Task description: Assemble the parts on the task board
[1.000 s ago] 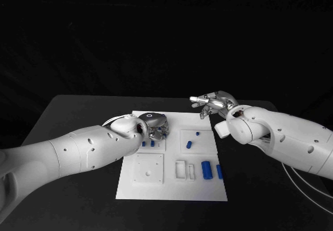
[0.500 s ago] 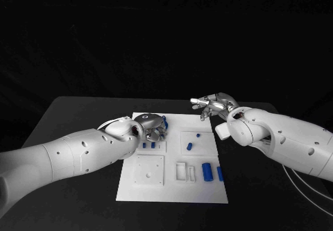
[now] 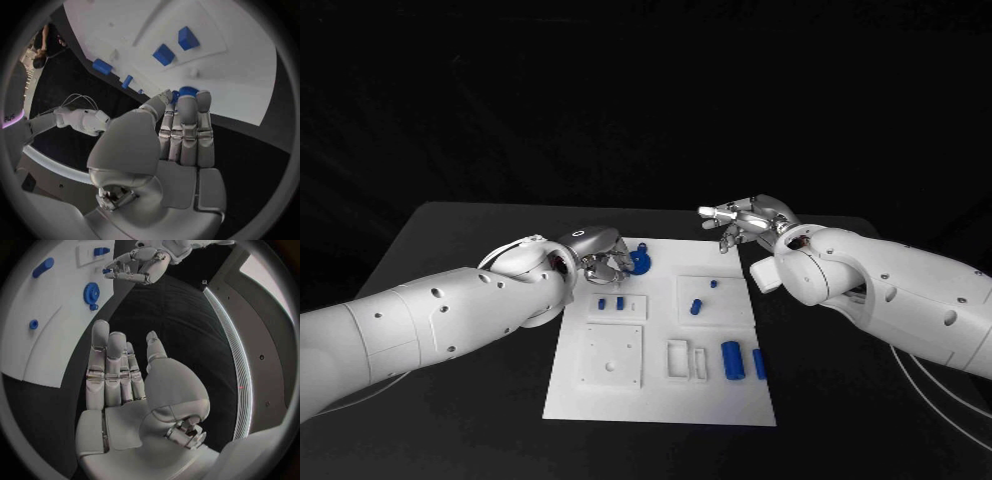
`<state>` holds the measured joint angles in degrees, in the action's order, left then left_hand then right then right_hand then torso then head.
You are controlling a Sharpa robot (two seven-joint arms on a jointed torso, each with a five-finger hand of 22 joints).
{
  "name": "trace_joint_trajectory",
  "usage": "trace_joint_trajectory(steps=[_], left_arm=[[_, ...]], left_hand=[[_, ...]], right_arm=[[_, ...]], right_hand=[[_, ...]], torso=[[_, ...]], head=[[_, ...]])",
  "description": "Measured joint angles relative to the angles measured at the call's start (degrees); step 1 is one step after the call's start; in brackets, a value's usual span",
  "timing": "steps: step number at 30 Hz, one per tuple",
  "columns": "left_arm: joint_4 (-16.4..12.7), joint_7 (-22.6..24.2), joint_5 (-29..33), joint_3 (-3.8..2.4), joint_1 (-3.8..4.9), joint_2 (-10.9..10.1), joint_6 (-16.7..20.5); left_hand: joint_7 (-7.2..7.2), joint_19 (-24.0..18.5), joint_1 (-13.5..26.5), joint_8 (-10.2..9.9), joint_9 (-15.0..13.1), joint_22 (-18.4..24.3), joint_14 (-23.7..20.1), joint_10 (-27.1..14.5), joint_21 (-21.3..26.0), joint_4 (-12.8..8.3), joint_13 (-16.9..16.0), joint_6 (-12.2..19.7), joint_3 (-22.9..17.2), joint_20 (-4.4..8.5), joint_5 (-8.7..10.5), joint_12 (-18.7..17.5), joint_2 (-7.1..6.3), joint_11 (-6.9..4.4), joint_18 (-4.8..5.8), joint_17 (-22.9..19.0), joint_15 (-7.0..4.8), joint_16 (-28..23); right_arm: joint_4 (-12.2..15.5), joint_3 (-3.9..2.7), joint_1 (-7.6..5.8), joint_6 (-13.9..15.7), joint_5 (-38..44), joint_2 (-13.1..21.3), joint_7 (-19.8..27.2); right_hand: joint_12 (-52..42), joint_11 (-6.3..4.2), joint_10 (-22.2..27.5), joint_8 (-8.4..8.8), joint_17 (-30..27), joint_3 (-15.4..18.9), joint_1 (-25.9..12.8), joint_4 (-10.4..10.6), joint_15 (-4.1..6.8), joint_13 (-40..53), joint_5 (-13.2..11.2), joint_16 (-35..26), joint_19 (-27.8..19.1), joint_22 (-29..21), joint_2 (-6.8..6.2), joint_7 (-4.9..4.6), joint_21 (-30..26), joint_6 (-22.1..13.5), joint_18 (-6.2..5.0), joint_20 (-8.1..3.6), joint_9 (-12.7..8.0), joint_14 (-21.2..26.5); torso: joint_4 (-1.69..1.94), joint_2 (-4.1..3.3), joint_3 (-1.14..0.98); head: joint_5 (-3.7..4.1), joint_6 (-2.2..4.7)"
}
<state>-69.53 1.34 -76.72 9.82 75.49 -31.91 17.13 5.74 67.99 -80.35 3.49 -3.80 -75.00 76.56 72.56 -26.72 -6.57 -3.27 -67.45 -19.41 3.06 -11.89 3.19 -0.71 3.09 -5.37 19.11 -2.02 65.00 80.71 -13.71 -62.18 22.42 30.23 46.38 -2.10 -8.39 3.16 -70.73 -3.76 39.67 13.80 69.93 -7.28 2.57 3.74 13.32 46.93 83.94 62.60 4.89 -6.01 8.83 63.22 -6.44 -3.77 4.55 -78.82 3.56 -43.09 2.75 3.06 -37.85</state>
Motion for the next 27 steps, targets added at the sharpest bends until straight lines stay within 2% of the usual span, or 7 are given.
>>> trace_joint_trajectory(steps=[5,9,19,21,27], left_arm=[[-0.9,-0.2,1.2,-0.33,0.01,-2.0,-0.2],[-1.1,-0.3,1.7,-0.38,0.02,-2.8,-0.5],[-1.2,-0.6,2.1,-0.41,0.0,-3.0,-1.6],[-1.1,-0.6,2.2,-0.41,0.0,-2.9,-1.9],[-0.5,-0.6,2.4,-0.36,-0.04,-2.4,-2.3]], left_hand=[[0.0,0.0,0.0,0.0,0.0,0.0,0.0,0.0,0.0,-0.2,0.0,0.0,0.2,0.0,0.0,-0.2,-0.03,0.0,0.04,0.0,0.0,0.0],[0.09,0.0,-0.1,0.0,0.0,0.0,0.0,-0.1,-0.1,-0.2,0.0,0.1,0.2,0.0,0.01,-0.2,-0.13,0.12,0.06,0.1,0.0,0.0],[0.2,0.0,-0.4,0.0,0.0,0.0,0.0,-0.3,-0.5,-0.2,0.0,0.2,0.2,0.0,0.2,-0.3,-0.11,0.17,0.13,0.2,0.01,0.0],[0.2,0.0,-0.4,0.0,0.0,0.0,0.0,-0.4,-0.7,-0.2,0.0,0.2,0.2,-0.01,-0.35,-0.2,-0.11,0.21,0.17,0.3,0.01,0.0],[0.19,-0.2,-0.4,0.0,0.0,0.0,0.0,-0.4,-0.7,-0.1,0.0,0.2,0.2,-0.21,-0.39,0.0,-0.09,0.22,0.18,0.3,0.02,0.0]], right_arm=[[0.0,0.0,0.0,0.0,0.0,0.2,0.0],[0.0,0.0,0.0,0.0,0.0,0.2,0.0],[0.0,0.0,0.0,-0.1,0.0,0.2,0.0],[0.0,0.0,0.0,-0.1,0.0,0.2,0.0],[0.0,0.0,0.0,-0.1,0.0,0.2,0.0]], right_hand=[[0.0,0.0,0.0,0.0,-0.1,0.0,0.0,0.0,0.0,0.0,0.0,0.0,0.0,0.0,0.0,0.0,0.0,0.0,0.25,0.0,0.0,0.0],[0.2,0.0,0.0,0.0,-0.1,0.0,0.0,0.0,0.0,0.0,0.0,0.0,0.0,0.0,0.0,0.0,0.0,0.0,0.26,0.0,0.0,0.0],[0.2,0.0,0.0,0.0,-0.1,0.0,0.0,0.0,0.0,0.0,0.0,0.0,0.0,-0.1,0.0,0.0,0.0,0.0,0.26,0.0,0.0,0.0],[0.2,0.0,0.0,0.0,-0.1,0.0,0.0,0.0,0.0,0.0,0.0,0.0,0.0,-0.1,0.0,0.01,0.0,0.0,0.27,0.0,0.0,0.0],[0.2,0.0,0.0,0.0,-0.1,0.0,0.0,0.0,0.0,0.0,0.0,0.0,0.0,-0.1,0.0,0.01,0.0,0.0,0.27,0.0,0.0,0.0]], torso=[[0.16,0.12,-0.01],[0.21,0.15,0.01],[0.1,0.1,0.01],[0.07,0.08,-0.02],[0.03,0.04,-0.09]], head=[[0.1,-0.11],[0.11,-0.2],[0.04,-0.38],[0.01,-0.49],[0.01,-0.56]])
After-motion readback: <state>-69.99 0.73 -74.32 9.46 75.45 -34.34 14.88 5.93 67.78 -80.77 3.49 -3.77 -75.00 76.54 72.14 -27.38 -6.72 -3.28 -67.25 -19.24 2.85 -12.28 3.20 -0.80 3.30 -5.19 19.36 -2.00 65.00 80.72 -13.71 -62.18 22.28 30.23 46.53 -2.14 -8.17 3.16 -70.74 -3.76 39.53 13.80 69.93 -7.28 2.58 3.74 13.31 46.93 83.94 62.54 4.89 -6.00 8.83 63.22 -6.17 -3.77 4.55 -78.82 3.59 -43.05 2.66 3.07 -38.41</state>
